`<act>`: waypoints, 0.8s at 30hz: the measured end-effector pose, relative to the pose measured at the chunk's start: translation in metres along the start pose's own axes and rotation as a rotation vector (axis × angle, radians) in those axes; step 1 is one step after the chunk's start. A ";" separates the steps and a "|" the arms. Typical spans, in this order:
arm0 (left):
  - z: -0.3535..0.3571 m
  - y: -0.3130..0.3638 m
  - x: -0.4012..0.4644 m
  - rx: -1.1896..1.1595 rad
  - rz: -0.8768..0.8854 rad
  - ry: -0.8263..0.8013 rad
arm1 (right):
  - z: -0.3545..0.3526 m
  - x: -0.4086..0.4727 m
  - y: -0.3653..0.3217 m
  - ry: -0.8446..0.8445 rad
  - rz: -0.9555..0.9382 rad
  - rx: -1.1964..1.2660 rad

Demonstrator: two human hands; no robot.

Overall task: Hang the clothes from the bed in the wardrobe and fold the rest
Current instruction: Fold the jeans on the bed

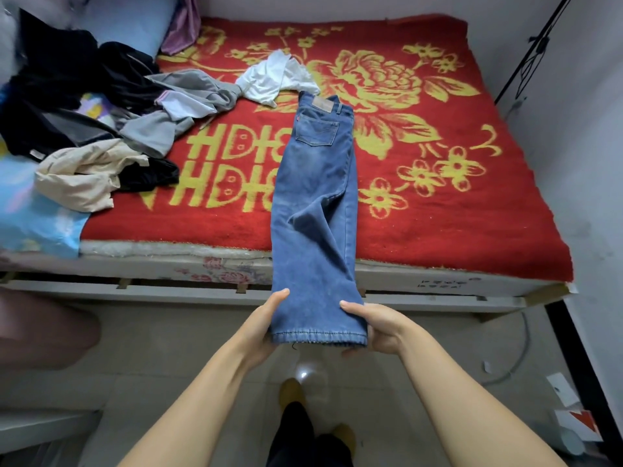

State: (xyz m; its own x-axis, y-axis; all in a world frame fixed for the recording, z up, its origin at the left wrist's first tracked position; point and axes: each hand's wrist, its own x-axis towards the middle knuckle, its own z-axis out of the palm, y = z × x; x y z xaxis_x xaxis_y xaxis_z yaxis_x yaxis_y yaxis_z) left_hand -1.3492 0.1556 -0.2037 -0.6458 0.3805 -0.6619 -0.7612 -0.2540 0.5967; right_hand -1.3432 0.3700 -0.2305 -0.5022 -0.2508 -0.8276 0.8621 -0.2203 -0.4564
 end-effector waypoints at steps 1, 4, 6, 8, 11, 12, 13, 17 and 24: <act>0.000 0.002 -0.002 0.025 0.026 -0.032 | 0.003 -0.003 -0.003 0.008 -0.086 0.045; 0.006 0.016 0.005 0.076 0.177 -0.018 | 0.007 0.004 -0.020 0.165 -0.381 0.223; 0.012 0.022 0.007 0.197 0.234 0.019 | 0.006 0.014 -0.030 0.353 -0.414 0.229; 0.013 0.010 0.008 0.378 0.180 0.052 | 0.007 0.023 -0.025 0.426 -0.298 0.160; 0.014 -0.024 0.006 0.443 0.105 0.195 | 0.008 0.027 0.006 0.380 -0.114 -0.037; 0.015 -0.030 0.006 0.370 0.079 0.269 | 0.006 0.027 0.017 0.389 -0.086 -0.137; 0.017 -0.030 0.005 0.258 0.046 0.312 | 0.004 0.026 0.024 0.407 -0.086 -0.237; 0.013 -0.016 0.006 -0.026 -0.084 0.219 | 0.007 0.007 0.020 0.518 -0.205 -0.532; 0.003 -0.029 0.010 0.372 -0.173 0.284 | -0.001 0.004 0.023 0.393 -0.143 -0.532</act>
State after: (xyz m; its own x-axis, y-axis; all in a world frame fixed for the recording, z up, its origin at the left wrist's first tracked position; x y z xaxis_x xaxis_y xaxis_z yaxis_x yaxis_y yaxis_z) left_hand -1.3338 0.1695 -0.2259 -0.5416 0.1191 -0.8321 -0.8195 0.1455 0.5543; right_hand -1.3249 0.3647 -0.2448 -0.6388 0.1303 -0.7583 0.7554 0.2938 -0.5858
